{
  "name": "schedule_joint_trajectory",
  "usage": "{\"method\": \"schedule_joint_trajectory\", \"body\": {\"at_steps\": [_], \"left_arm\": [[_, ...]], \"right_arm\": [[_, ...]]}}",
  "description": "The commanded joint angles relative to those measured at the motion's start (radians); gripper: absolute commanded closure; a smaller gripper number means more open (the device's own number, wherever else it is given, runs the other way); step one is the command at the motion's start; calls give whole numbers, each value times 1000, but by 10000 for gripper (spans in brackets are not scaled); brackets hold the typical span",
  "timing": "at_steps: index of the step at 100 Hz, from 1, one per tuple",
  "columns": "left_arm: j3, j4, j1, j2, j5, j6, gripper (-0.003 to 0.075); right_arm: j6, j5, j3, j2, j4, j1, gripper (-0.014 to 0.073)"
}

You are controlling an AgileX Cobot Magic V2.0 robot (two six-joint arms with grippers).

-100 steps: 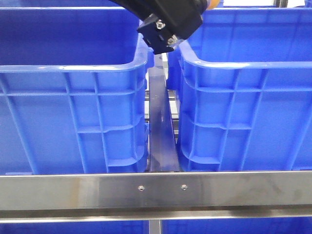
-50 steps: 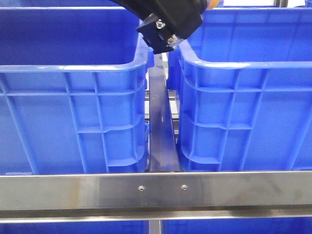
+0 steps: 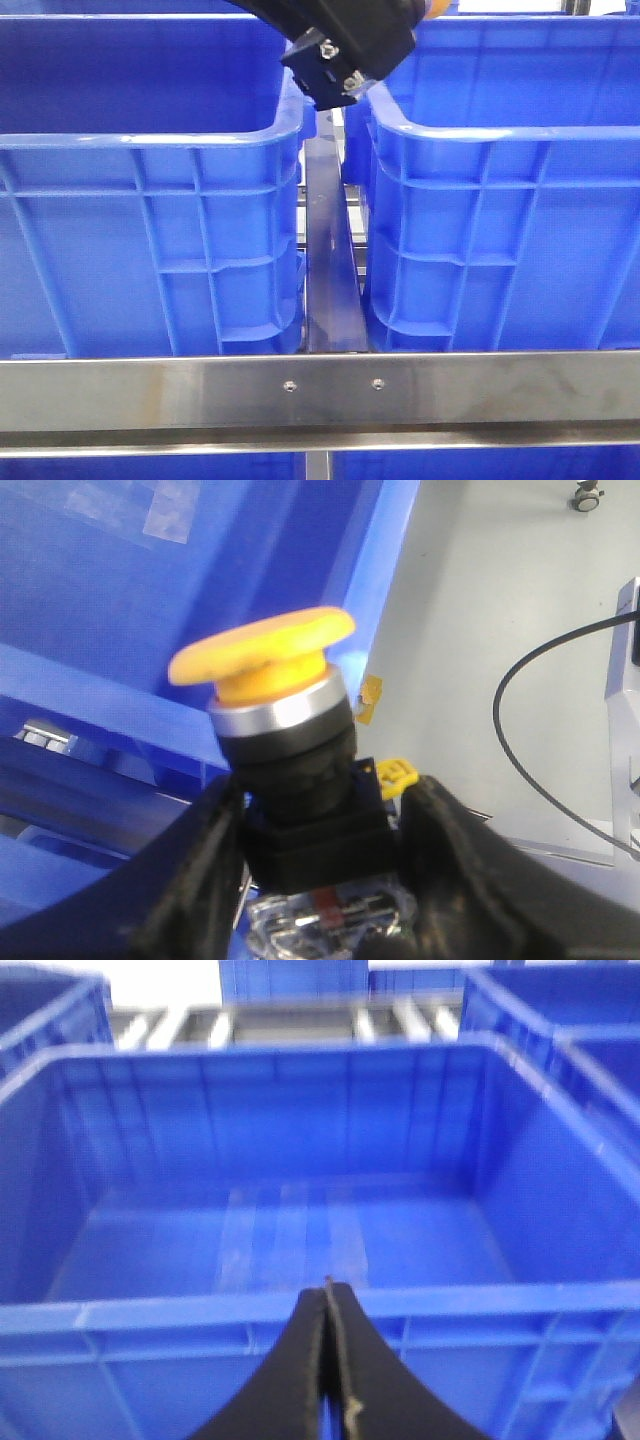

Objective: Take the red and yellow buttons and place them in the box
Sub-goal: 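Close the right gripper on the yellow button held by the left gripper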

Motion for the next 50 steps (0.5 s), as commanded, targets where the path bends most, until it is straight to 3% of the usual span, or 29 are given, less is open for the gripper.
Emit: {"method": "schedule_joint_trajectory", "body": {"at_steps": [1,13,21,31,37,43,50], "left_arm": [[-26,-46,-8,-45,-36,-1,608],[-26,-46,-8,-45,-36,-1,608],[-26,-46,-8,-45,-36,-1,608],[-26,-46,-8,-45,-36,-1,608],[-26,-46,-8,-45,-36,-1,608],[-26,-46,-8,-45,-36,-1,608],[-26,-46,-8,-45,-36,-1,608]], "right_arm": [[1,17,-94,95,27,-3,662],[-1,80,-178,210,53,-3,659],[-1,132,-235,285,75,-3,607],[-7,182,-308,382,163,-3,421],[-7,203,-346,435,230,-3,235],[-7,219,-378,480,282,-3,109],[-45,228,-411,530,350,-3,32]]}}
